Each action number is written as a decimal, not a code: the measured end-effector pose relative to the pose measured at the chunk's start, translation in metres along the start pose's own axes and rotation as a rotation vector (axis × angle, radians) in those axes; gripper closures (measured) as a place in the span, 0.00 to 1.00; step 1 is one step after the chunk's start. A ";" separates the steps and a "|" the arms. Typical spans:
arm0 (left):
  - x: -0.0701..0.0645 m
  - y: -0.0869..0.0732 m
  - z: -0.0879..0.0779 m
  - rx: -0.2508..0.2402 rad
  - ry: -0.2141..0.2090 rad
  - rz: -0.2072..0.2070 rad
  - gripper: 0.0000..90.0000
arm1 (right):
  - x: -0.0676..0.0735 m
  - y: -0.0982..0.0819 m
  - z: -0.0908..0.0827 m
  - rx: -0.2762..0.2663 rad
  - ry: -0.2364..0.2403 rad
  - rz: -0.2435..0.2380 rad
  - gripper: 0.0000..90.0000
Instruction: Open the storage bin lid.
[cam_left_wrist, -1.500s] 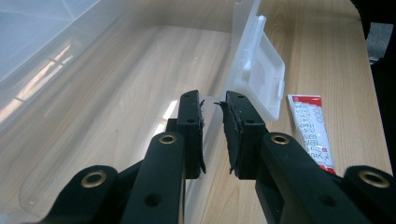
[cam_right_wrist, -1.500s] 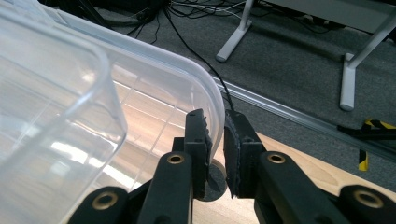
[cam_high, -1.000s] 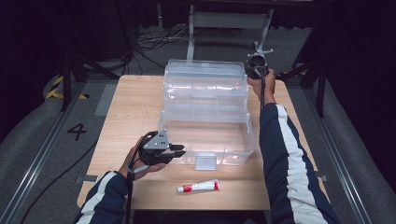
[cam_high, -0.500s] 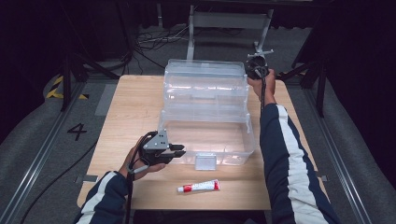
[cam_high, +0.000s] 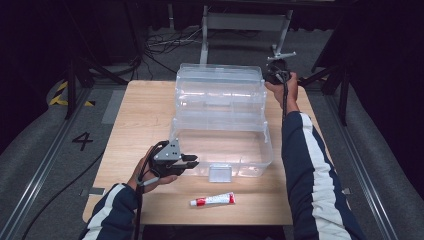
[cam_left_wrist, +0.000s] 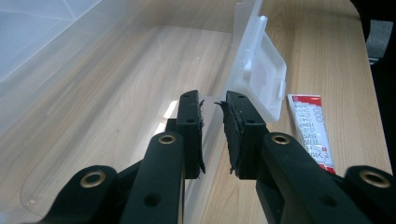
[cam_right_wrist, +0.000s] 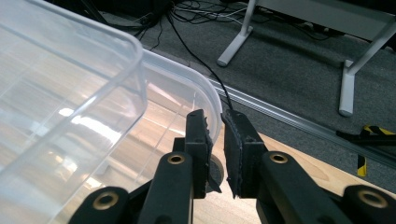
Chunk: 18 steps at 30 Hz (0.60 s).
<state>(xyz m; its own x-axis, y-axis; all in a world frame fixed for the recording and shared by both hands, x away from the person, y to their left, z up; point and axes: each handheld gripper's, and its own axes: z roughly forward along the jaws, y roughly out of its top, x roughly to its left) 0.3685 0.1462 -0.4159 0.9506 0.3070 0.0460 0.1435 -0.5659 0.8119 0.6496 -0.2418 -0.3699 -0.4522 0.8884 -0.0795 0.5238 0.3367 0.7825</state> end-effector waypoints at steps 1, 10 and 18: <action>0.000 0.000 0.000 0.000 0.000 0.000 0.86 | 0.000 0.000 0.000 0.000 0.000 0.000 0.89; -0.002 0.002 0.000 0.013 0.013 0.013 0.86 | 0.000 -0.002 -0.024 -0.027 0.006 -0.019 0.89; -0.002 0.002 0.001 0.015 0.013 0.014 0.85 | 0.002 -0.007 -0.043 -0.054 0.024 -0.035 0.90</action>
<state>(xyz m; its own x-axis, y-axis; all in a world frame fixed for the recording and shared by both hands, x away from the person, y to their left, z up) 0.3672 0.1439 -0.4153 0.9489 0.3089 0.0652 0.1343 -0.5817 0.8022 0.6140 -0.2557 -0.3490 -0.4876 0.8681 -0.0932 0.4676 0.3498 0.8118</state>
